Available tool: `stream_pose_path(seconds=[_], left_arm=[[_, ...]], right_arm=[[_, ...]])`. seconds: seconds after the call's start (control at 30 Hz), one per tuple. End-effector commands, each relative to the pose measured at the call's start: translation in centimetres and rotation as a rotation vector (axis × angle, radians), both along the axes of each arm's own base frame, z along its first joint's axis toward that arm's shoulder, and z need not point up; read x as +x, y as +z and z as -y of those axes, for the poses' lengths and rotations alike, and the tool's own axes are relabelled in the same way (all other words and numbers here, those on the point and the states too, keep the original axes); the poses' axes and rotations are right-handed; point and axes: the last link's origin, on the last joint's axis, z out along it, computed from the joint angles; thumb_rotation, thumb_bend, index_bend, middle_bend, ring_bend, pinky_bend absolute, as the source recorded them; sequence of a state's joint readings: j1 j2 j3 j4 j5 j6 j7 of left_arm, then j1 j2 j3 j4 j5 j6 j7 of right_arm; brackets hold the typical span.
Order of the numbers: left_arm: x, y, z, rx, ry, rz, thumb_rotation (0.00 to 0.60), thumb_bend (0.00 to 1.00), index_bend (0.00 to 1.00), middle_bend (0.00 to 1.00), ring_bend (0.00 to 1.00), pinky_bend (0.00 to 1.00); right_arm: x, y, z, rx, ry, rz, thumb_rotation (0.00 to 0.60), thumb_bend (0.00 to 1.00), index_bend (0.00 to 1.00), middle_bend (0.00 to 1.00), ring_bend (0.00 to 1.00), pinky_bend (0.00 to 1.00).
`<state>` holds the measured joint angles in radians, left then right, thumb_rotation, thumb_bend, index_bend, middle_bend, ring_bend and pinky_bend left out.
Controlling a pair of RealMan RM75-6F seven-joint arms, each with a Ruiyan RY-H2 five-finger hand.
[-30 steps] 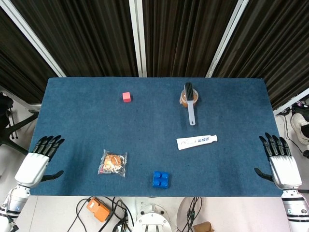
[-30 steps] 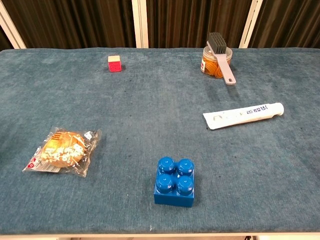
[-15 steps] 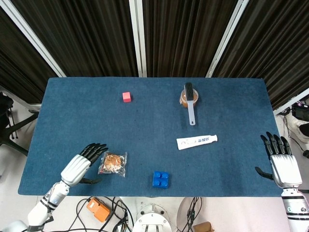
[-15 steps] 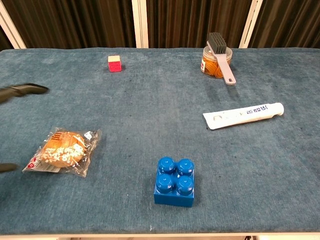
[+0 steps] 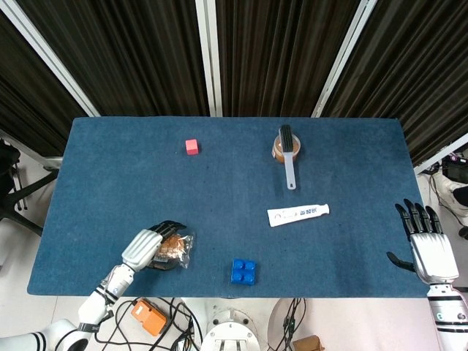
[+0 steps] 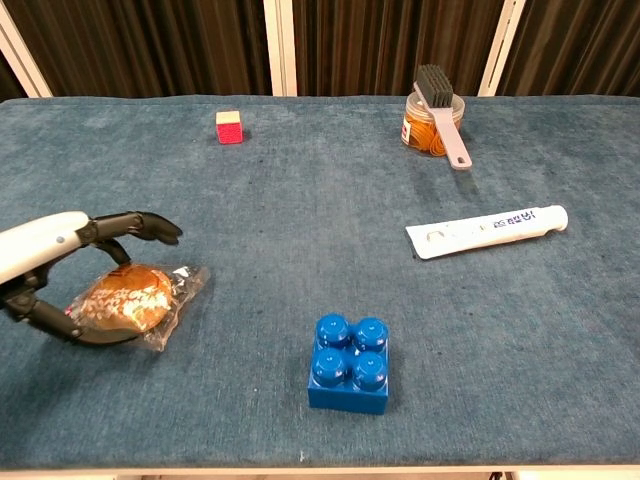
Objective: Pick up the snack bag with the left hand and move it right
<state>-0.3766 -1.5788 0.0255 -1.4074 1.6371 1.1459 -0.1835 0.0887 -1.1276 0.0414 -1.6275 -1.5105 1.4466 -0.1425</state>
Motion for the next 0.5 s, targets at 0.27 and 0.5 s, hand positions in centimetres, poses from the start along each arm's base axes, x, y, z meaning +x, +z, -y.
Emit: stream_pose_path(seconds=[0.27,0.5], left_arm=[[0.2,-0.3,-0.9,0.051,0.005,-0.057,0.6,0.29,0.41,0.39,0.36,0.51],[1.0,0.4,-1.9,0.135,-0.022,-0.056,0.6,0.42,0.55,0.54,0.5,0.64]], right_arm=[[0.0,0.3,-0.1,-0.008,-0.003,0.007,0.6,0.3,0.0,0.0,0.0,0.0],[0.0,0.2,-0.1,-0.008,-0.004,0.008,0.6,0.3,0.0,0.0,0.0,0.0]])
